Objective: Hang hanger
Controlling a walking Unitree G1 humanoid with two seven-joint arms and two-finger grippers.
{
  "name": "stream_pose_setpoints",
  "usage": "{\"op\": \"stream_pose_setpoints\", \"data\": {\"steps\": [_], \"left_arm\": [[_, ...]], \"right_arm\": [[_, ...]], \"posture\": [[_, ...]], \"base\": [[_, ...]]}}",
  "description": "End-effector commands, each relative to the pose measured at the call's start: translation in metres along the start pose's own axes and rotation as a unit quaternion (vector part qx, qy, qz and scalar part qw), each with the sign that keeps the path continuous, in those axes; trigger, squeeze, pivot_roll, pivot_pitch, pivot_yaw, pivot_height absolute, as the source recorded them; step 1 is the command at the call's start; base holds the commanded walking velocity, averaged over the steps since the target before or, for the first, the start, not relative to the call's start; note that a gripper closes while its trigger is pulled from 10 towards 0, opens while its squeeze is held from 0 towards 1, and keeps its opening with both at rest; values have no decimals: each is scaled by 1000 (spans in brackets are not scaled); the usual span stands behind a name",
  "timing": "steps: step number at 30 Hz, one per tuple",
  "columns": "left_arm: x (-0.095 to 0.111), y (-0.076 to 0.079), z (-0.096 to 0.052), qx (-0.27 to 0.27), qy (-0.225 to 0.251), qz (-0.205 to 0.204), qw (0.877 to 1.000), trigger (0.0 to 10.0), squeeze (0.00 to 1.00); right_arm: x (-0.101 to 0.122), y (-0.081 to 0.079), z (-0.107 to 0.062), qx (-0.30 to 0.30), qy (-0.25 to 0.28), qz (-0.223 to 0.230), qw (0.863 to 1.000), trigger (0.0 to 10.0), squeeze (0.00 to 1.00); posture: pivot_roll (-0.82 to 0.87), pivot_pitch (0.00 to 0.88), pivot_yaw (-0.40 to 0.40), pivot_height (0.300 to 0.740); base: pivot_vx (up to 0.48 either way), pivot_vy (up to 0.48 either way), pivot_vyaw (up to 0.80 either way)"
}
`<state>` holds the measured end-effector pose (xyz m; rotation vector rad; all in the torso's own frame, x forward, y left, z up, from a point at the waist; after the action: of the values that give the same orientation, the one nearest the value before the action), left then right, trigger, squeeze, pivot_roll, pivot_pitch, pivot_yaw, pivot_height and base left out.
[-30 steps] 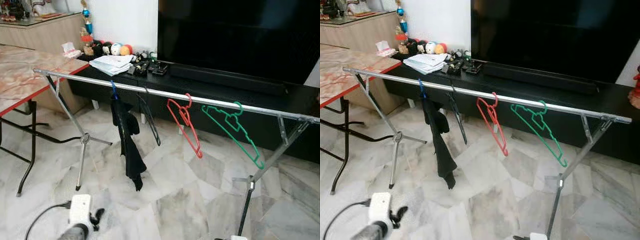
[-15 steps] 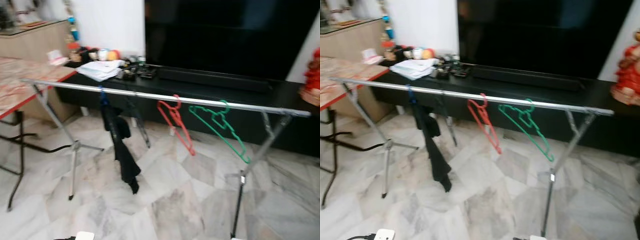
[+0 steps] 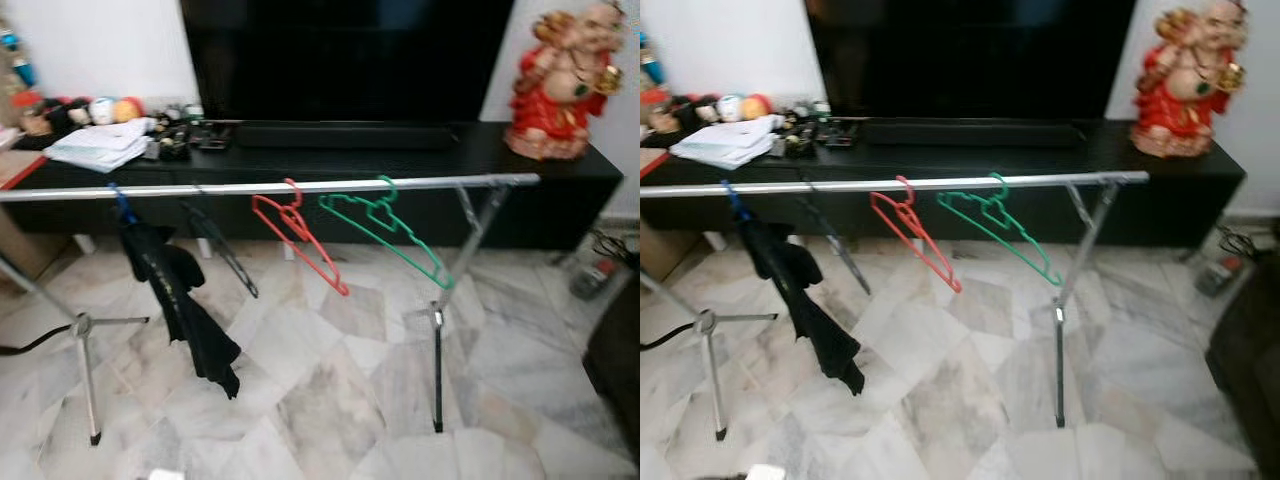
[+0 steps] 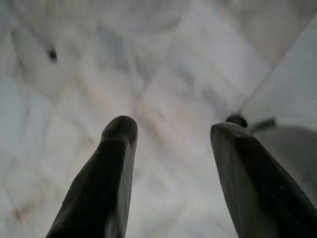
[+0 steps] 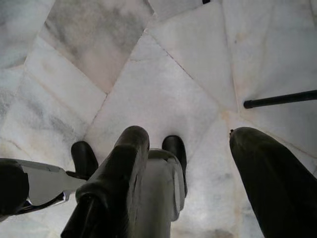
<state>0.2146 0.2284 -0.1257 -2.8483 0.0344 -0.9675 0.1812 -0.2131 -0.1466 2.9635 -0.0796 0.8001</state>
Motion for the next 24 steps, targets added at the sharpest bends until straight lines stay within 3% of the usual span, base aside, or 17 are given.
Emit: {"op": "stream_pose_setpoints", "data": {"steps": [1,4,9,15,19,24], "left_arm": [[-9,1,-1,-1,-11,6,1000,10000,0],[-6,2,0,3,-13,-6,1000,10000,0],[5,7,2,-11,3,8,1000,10000,0],[18,5,4,-5,14,13,1000,10000,0],[26,-11,5,20,21,-8,1000,10000,0],[27,-19,4,25,19,2,1000,10000,0]], "right_arm": [[-1,-3,0,0,0,3,1000,10000,0],[-3,-5,0,-10,0,27,1000,10000,0],[0,-11,0,-6,9,46,999,10000,0],[8,-13,2,0,12,32,999,10000,0],[13,-11,2,-14,18,54,998,10000,0],[17,-14,3,-15,17,55,998,10000,0]], "posture": [[-9,21,67,740],[5,11,78,740],[-7,0,94,740],[7,0,85,740],[7,0,86,740],[7,0,97,740]], "base": [[0,0,-800],[0,0,-800],[0,288,-800],[0,0,-800],[0,0,-800],[0,0,-800]]}}
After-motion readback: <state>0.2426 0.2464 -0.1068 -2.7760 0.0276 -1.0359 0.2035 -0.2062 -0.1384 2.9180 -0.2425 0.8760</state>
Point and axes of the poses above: a point about 5 cm out from each wrist's last joint towards the gripper, its own z axis pointing out of the wrist towards the gripper, its own x axis along the axis of the wrist's last joint, y = z × x, the point moved 6 cm from there along z, pointing out of the wrist towards the gripper, and after that the axes turned 6 degrees about -z, right-handed, at the moved point
